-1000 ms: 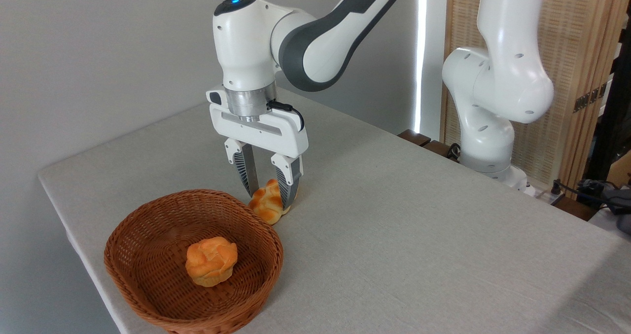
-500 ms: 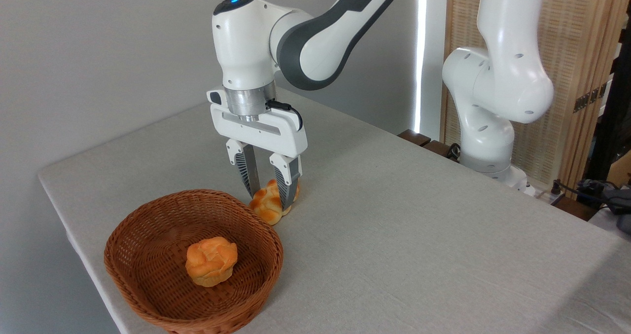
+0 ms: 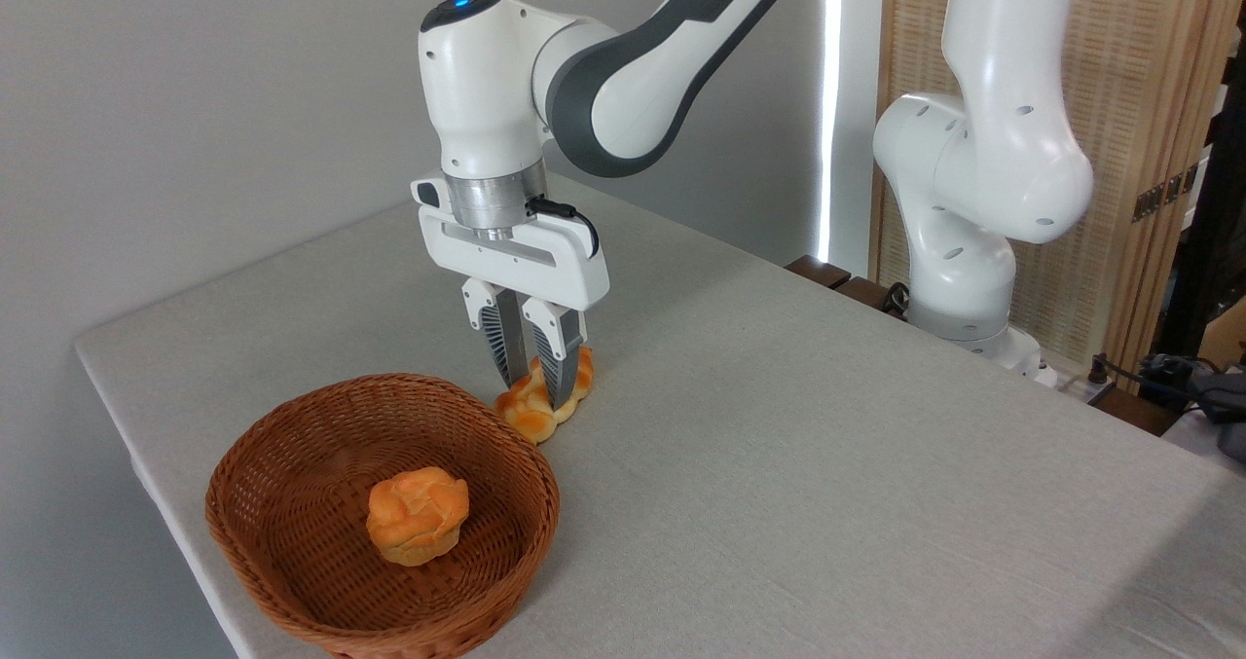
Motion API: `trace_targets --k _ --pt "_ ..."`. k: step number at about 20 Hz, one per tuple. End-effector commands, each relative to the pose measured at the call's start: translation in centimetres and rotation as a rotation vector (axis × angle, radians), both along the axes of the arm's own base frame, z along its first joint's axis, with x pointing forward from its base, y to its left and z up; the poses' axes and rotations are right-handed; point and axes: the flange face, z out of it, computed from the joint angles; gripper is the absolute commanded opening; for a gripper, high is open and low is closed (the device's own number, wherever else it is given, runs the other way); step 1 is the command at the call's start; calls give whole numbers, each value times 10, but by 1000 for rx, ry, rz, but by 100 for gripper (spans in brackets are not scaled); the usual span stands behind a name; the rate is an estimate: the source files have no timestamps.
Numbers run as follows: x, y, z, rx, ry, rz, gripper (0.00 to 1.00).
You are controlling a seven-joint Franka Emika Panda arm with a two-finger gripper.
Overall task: Put bread into the basket
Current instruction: 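Lower the gripper around the braided roll and close on it, then lift the braided roll and carry it over the woven basket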
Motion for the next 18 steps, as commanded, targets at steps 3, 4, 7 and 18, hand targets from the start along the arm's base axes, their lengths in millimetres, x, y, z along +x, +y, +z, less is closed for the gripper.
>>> trace_targets --k 3,4,7,18 --pt "-20 -18 23 49 45 -71 54" --pt "-20 -21 34 51 48 -76 54" --pt "-17 -26 73 33 24 -71 55" --pt "28 -21 140 -102 -313 -49 54"
